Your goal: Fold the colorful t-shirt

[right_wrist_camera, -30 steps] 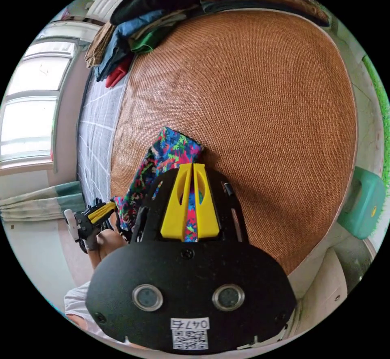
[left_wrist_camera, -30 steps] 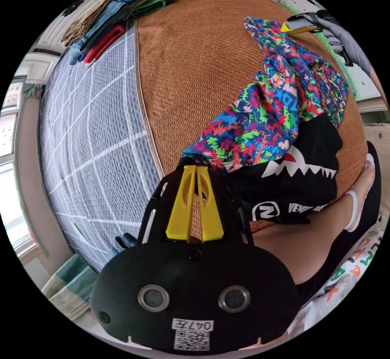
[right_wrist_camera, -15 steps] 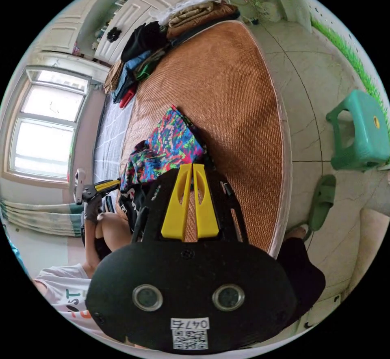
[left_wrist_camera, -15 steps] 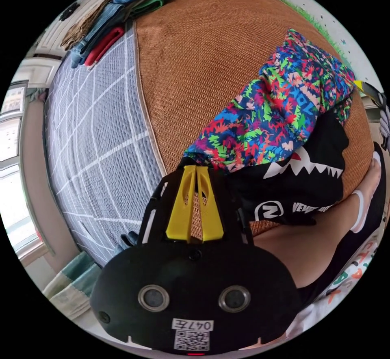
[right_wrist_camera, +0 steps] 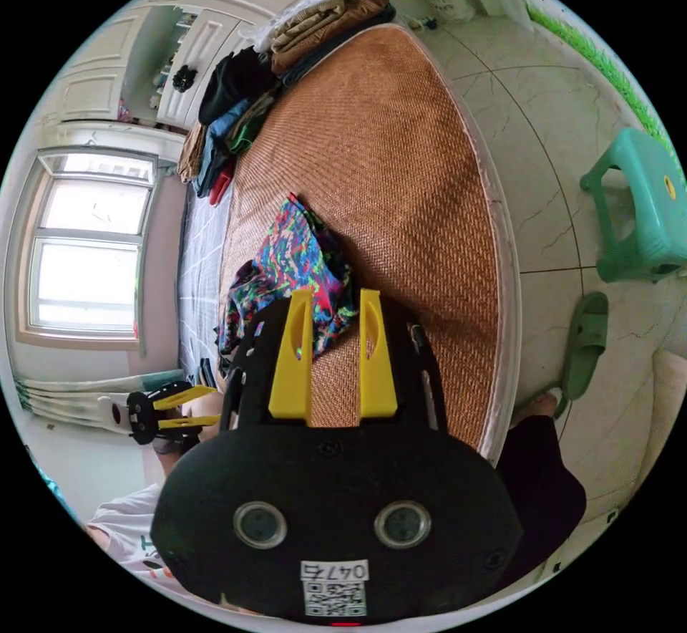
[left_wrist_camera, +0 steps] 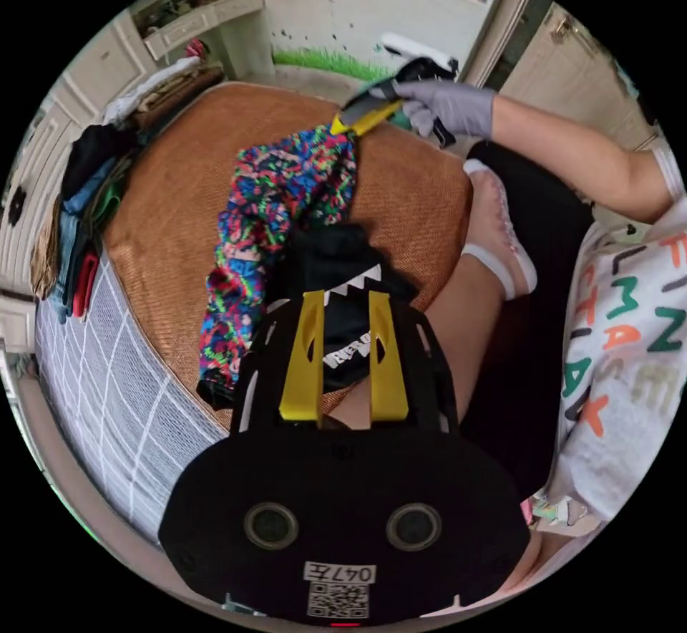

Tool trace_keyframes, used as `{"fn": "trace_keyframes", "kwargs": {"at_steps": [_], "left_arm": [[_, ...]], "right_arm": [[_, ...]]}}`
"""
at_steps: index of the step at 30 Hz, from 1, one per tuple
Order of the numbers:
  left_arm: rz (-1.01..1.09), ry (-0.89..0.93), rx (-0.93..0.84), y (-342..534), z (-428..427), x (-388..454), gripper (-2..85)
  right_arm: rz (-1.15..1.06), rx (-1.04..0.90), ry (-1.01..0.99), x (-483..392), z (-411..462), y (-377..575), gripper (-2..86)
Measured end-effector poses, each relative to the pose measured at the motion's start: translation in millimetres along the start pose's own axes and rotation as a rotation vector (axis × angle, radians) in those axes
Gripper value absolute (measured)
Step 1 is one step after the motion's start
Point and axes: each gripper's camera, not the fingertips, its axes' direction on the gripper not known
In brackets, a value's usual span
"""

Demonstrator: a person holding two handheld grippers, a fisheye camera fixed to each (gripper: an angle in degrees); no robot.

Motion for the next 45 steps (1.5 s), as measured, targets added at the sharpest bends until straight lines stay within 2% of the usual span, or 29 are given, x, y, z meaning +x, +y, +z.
{"fn": "trace_keyframes", "kwargs": {"at_steps": [3,5,6,9,12,15,17,18,20,23,25,29,33,35,37,40,42,45], "left_arm": [[-0.017,0.026,-0.051,-14.0,45.0,6.4,9.0],[-0.033,-0.007,-0.202,-12.1,86.6,-0.2,7.4],[-0.041,-0.007,-0.202,-8.2,90.2,-3.4,6.9],[-0.163,0.065,-0.005,27.1,68.3,-40.5,5.3],[-0.398,0.064,0.134,85.1,55.4,-103.2,5.3],[-0.527,0.063,0.145,135.3,86.9,-149.1,5.4],[-0.627,0.047,0.135,168.0,131.0,-175.0,5.4],[-0.646,0.047,0.138,175.8,142.4,-178.9,5.4],[-0.686,0.082,0.148,204.7,182.0,-187.2,5.6],[-0.693,0.117,0.184,239.9,210.6,-189.7,6.1],[-0.729,0.151,0.244,268.7,223.8,-192.0,6.2],[-0.784,0.335,0.417,330.6,263.6,-200.2,6.2],[-0.770,0.397,0.502,354.0,297.0,-200.0,6.5],[-0.723,0.531,0.641,369.1,318.1,-198.3,7.1],[-0.690,0.650,0.692,379.3,336.6,-196.2,8.5],[-0.653,0.807,0.674,391.0,360.7,-178.9,11.0],[-0.622,0.850,0.663,392.4,371.8,-158.7,11.2],[-0.619,0.970,0.574,370.4,414.7,-129.8,15.0]], "right_arm": [[-0.028,0.003,0.019,-28.7,-3.5,-18.4,0.0],[-0.060,0.035,0.075,-55.2,-19.2,-38.8,-0.4],[-0.070,0.059,0.089,-61.9,-25.9,-43.6,-0.3],[-0.103,0.115,0.245,-92.0,-53.4,-69.3,1.2],[-0.137,-0.008,0.327,-120.3,-71.8,-85.2,6.7],[-0.386,-0.029,0.167,-198.2,-94.9,-48.6,5.3],[-0.649,-0.177,0.059,-285.2,-69.7,-3.0,5.1],[-0.712,-0.218,0.050,-306.8,-59.0,9.3,5.2],[-0.949,-0.362,0.109,-383.5,-12.4,51.9,5.8],[-1.161,-0.396,0.334,-449.3,25.1,77.5,6.3],[-1.213,-0.384,0.415,-477.6,30.7,77.4,6.0],[-1.237,-0.445,0.542,-516.8,33.5,60.5,4.5],[-1.263,-0.506,0.588,-537.5,24.2,47.0,0.4],[-1.234,-0.460,0.573,-554.2,-1.9,29.3,-0.6],[-1.182,-0.410,0.517,-567.7,-29.7,9.3,-0.8],[-1.099,-0.326,0.423,-591.2,-78.8,-25.7,-0.9],[-1.072,-0.276,0.392,-606.1,-106.3,-44.5,-0.9],[-1.057,-0.216,0.349,-629.5,-141.5,-70.0,-0.9]]}}
